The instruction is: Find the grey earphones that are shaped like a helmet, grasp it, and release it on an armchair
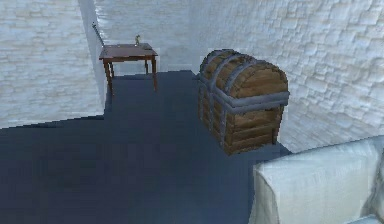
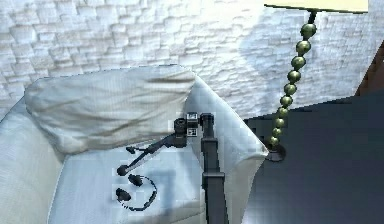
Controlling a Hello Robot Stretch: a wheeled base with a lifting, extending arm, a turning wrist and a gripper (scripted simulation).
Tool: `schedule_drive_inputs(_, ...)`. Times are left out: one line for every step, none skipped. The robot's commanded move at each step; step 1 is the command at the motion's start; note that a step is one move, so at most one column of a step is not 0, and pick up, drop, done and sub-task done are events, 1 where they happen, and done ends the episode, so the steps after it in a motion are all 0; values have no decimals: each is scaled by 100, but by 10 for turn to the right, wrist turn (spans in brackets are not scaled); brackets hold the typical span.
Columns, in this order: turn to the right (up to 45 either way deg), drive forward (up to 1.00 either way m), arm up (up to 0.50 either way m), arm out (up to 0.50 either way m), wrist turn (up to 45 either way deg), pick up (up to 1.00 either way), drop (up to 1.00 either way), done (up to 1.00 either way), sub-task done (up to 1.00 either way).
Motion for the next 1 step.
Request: schedule_drive_inputs(0,0,0,0,0,0,0,100,0)
